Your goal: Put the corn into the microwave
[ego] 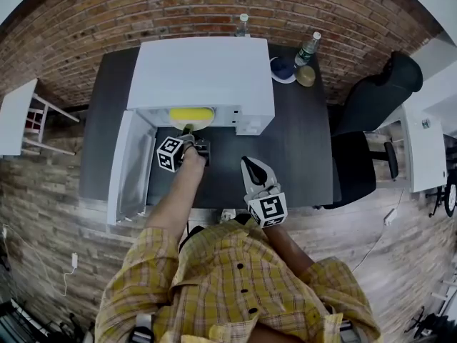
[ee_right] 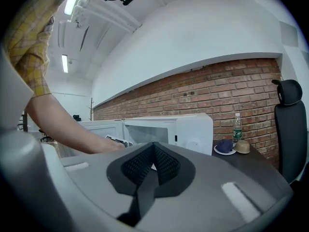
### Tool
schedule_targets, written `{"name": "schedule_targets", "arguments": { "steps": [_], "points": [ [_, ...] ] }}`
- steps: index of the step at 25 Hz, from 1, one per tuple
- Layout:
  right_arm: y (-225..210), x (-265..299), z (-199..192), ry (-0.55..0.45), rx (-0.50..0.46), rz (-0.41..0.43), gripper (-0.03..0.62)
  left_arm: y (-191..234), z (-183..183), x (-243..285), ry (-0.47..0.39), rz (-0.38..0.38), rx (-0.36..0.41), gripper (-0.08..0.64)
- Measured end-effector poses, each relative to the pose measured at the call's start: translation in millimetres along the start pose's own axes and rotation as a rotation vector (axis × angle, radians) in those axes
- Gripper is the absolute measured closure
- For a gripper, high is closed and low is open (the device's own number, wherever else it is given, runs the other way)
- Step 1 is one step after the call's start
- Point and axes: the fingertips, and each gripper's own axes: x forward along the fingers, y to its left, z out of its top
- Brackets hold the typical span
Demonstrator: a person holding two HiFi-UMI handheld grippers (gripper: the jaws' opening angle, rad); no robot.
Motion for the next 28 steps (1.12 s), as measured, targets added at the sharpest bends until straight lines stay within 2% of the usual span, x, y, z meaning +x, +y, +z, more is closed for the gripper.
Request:
{"name": "schedule_targets", "arguments": {
  "steps": [6, 12, 18, 22, 28],
  "points": [
    [-4.8, -1.2, -1.4, 0.0, 0.0, -0.007, 0.597, -4.7, 2.3, 6.0, -0.01, -0.015, -0.014, 0.531],
    [-10.7, -1.7, -2.1, -0.001, 0.008, -0.02, 0.597, -3.4, 1.9, 8.6, -0.005, 0.012, 0.003, 0.527],
    [-10.3, -1.1, -2.5, 0.001, 0.012, -0.018, 0.597, 5.2, -1.1, 9.6, 0.003, 0.043, -0.021, 0.435],
    [-11.0, -0.2, -2.7, 0.002, 0.012, -0.019, 0.597, 6.4, -2.0, 14.0, 0.006, 0.039, -0.048, 0.426],
    [-11.0, 0.1, -2.5, 0.006, 0.008, -0.019, 0.597, 7.7, 0.4, 15.7, 0.01, 0.043, -0.048, 0.422]
  ]
}}
